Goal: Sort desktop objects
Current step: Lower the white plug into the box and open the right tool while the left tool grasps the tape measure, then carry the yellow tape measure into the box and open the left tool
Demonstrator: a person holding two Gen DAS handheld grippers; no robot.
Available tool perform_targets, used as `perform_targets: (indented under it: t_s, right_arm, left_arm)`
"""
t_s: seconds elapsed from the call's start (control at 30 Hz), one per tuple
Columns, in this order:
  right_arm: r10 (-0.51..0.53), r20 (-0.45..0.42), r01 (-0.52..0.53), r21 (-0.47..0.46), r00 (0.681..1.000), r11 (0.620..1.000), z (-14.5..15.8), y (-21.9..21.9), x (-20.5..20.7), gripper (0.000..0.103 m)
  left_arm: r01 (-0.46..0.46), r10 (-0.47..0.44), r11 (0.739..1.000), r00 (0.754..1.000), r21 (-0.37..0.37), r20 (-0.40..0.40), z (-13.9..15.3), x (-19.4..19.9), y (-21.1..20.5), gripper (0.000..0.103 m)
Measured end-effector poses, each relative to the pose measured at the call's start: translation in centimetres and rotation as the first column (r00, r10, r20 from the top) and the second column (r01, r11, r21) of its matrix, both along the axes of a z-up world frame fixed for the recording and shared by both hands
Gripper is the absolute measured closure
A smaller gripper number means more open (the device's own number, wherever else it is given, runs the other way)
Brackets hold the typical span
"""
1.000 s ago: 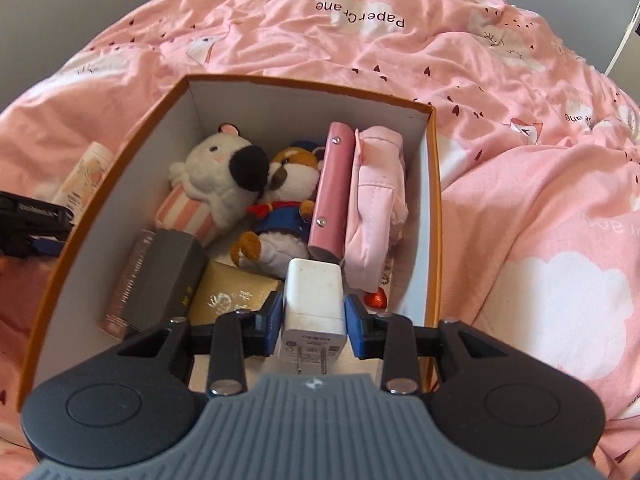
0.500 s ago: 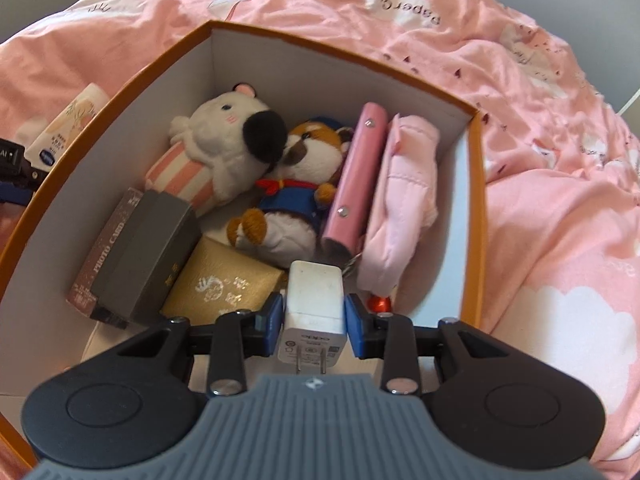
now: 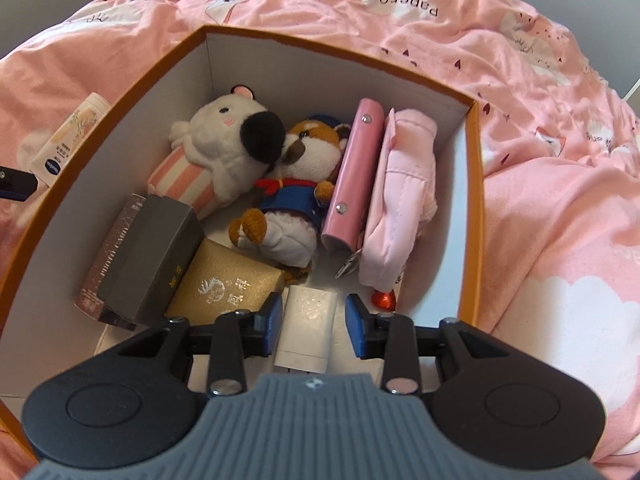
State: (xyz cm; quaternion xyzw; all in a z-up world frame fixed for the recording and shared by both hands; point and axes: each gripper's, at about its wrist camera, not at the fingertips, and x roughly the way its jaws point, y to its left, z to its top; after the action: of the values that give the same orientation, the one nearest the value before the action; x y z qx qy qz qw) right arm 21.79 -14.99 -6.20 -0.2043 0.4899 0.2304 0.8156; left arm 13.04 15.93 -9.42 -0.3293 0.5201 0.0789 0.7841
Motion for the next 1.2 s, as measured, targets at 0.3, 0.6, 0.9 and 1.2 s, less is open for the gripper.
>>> perform_targets:
  t_s: [0.3,0.6,0.9,1.2]
  right_arm:
    - [0.020,0.018,-0.022,0.066,1.000,0.998,1.1,-0.9,-2.1,0.063]
    - [0.001,0.043,-0.006,0.105,0.999,0.994,1.8,-1.5,-2.7,0.063]
    - [-0.058,0.061,0.049,0.134,0.996,0.990,2.2,-2.9,-2.6,0.063]
    - [-0.111,0.074,0.095,0.195,0.991,0.976,3.1,-5.4,-2.8,0.063]
  left_arm:
    - [-0.083,0.078,0.995,0.994,-0.058,-0.077,-4.5,0.3,0.4,0.051]
    - [-0.043,0.042,0.998,0.998,-0.037,-0.041,-5.8,0.9,-0.8,0.047]
    - [-0.029,0.029,0.999,0.999,-0.034,0.013,-3.7,0.3,-1.0,0.073]
    - [-0.015,0.014,1.000,0.995,0.004,0.095,0.2,-0.4,-1.9,0.080]
